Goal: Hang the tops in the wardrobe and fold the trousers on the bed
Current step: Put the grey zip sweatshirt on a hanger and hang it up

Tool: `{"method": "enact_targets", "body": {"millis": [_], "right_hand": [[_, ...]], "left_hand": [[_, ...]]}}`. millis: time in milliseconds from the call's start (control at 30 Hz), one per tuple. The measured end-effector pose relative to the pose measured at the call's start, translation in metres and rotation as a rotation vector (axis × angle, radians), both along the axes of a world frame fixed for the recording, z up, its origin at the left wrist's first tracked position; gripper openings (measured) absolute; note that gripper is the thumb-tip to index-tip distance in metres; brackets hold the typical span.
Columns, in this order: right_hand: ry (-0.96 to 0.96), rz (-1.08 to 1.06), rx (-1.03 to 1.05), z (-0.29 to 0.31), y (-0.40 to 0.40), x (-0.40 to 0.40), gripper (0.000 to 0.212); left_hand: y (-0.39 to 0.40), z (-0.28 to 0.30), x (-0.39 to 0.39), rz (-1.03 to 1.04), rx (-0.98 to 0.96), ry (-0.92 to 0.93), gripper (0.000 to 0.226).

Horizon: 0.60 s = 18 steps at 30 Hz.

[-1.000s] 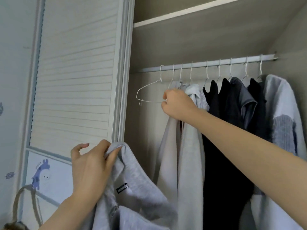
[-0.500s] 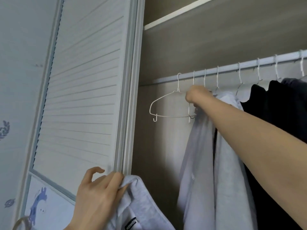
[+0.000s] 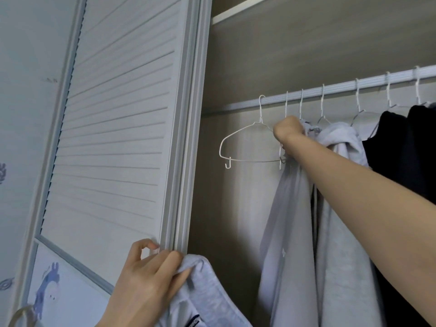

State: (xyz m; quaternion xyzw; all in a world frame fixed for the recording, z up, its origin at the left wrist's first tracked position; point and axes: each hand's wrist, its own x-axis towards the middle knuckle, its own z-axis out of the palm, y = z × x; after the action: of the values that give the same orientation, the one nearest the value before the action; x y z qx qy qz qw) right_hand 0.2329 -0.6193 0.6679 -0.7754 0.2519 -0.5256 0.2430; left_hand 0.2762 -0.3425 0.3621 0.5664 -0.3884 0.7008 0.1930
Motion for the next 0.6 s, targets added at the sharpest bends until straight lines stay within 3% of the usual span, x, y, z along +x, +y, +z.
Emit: {"method": "enact_targets", "body": {"millis": [133,300,433,467,600], "right_hand": [[-0.118,0.063,0.036,0.0,0.005,-0.012,0.03],[-0.072,0.198,0.082,0.001,0.01,-0.039,0.021],[-0.038,0.093,0.047,0.008,-0.006,-0.051,0.017],[-0.028,0.057,0.02,0.011,-0.009,-0.051,0.013],[0.078,-0.054,-0.067,0.011,-0.016,-0.045,0.03]], "left_hand": [[0.011,0.001,-0.006,-0.007,0.016,0.017,0.038],[0.029,0.0,-0.021,0.001,0.032,0.126,0.028],[0.04,0.004,-0.035,0.013,0.056,0.121,0.013],[0.042,0.005,-0.036,0.018,0.045,0.112,0.012],[0.043,-0.001,-0.033,0.051,0.031,0.132,0.039]]}}
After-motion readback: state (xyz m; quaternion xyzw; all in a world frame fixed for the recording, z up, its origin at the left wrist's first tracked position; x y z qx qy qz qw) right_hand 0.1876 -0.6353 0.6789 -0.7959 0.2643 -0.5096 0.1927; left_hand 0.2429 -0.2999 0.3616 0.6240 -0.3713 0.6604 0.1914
